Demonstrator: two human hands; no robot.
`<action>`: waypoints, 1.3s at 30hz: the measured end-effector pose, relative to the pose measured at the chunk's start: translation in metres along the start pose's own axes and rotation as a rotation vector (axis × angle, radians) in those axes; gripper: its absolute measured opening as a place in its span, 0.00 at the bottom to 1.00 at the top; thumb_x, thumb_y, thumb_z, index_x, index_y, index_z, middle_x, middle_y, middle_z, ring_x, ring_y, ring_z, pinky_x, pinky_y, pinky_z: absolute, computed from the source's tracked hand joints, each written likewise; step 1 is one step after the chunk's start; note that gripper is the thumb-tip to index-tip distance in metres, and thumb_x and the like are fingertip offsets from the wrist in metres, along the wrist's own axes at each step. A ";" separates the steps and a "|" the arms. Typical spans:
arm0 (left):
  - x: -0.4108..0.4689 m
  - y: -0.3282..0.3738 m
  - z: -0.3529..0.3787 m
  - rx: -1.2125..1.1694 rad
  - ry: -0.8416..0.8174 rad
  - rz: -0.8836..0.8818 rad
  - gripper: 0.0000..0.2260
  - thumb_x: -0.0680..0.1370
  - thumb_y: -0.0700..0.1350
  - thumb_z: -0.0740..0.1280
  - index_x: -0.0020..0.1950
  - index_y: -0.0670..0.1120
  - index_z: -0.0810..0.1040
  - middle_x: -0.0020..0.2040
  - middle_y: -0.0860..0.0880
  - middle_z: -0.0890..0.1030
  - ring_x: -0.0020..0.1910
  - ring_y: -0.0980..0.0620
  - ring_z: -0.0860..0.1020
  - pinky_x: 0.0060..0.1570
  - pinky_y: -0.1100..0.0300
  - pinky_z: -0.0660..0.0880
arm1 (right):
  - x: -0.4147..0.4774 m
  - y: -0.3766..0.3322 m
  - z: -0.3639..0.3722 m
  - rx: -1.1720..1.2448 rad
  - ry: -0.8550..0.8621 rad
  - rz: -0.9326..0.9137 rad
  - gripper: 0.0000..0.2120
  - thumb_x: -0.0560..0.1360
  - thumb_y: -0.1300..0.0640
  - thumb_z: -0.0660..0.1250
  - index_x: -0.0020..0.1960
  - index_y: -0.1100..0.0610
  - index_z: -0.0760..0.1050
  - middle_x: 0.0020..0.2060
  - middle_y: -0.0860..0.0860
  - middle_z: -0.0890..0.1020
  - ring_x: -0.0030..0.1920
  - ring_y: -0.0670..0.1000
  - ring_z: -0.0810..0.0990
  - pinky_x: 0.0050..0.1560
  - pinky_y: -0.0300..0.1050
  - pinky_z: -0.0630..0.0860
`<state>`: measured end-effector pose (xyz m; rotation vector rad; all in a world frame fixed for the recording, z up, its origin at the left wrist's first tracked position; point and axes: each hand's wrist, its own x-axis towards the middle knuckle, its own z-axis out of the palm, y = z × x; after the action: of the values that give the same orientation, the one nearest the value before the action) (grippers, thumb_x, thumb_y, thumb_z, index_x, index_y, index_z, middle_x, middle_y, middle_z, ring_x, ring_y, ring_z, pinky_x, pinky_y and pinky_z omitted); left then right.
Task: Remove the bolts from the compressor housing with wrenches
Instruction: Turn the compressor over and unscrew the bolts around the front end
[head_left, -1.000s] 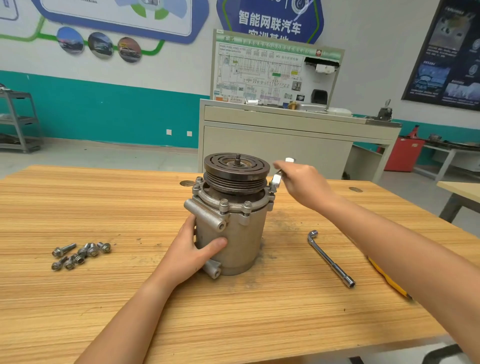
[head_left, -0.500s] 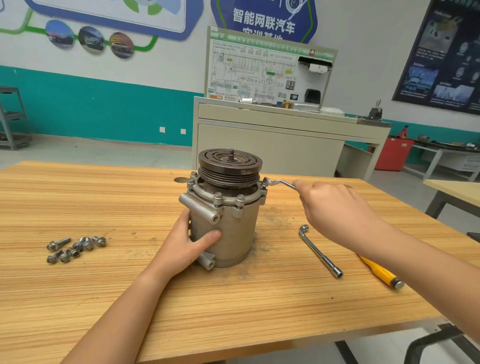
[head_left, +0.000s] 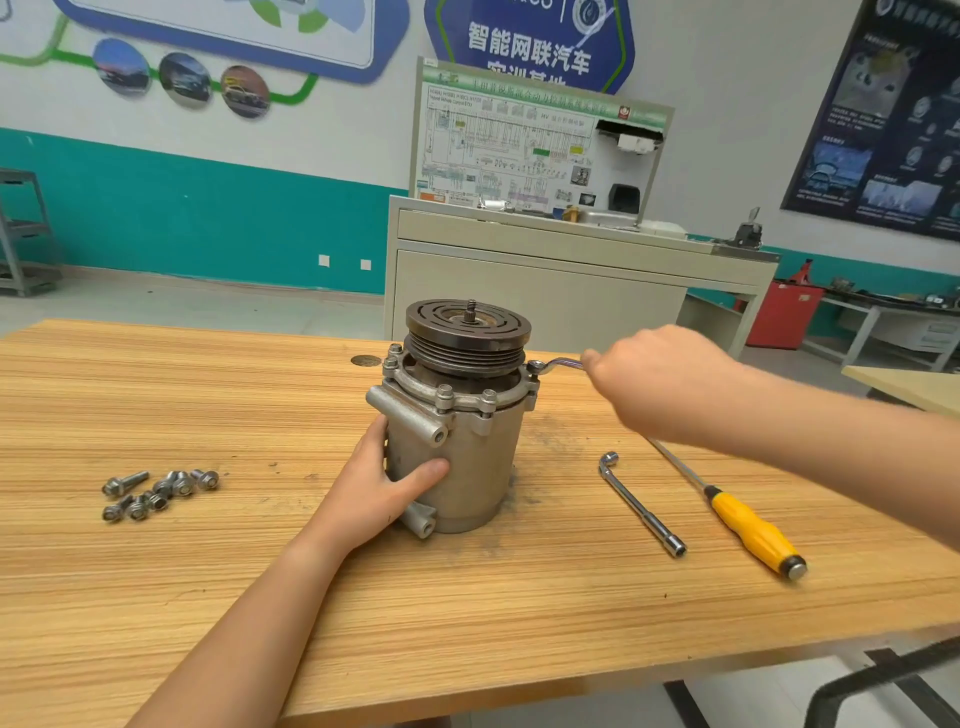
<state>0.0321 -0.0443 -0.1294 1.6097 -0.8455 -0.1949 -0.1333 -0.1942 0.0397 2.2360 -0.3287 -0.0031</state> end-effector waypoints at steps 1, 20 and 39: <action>0.000 0.000 0.000 -0.007 0.000 -0.001 0.20 0.71 0.51 0.72 0.56 0.65 0.65 0.58 0.62 0.74 0.56 0.69 0.71 0.48 0.72 0.69 | 0.005 0.007 0.005 -0.008 0.024 -0.009 0.17 0.75 0.66 0.55 0.61 0.57 0.71 0.29 0.49 0.66 0.27 0.50 0.64 0.23 0.40 0.56; 0.002 -0.006 0.001 0.000 0.005 -0.011 0.22 0.72 0.48 0.72 0.58 0.64 0.65 0.59 0.61 0.75 0.55 0.70 0.72 0.49 0.70 0.71 | 0.102 0.005 0.069 0.510 0.428 0.078 0.14 0.78 0.64 0.55 0.60 0.58 0.74 0.52 0.54 0.81 0.51 0.56 0.79 0.43 0.47 0.74; 0.001 -0.001 0.001 0.020 0.006 -0.025 0.20 0.73 0.48 0.71 0.57 0.63 0.65 0.56 0.61 0.75 0.53 0.72 0.72 0.44 0.75 0.71 | -0.001 -0.018 0.011 0.412 0.040 0.195 0.12 0.75 0.69 0.55 0.55 0.59 0.69 0.29 0.49 0.62 0.35 0.52 0.67 0.29 0.42 0.63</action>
<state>0.0327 -0.0453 -0.1300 1.6397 -0.8250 -0.1996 -0.1310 -0.1916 0.0185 2.5946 -0.5664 0.2319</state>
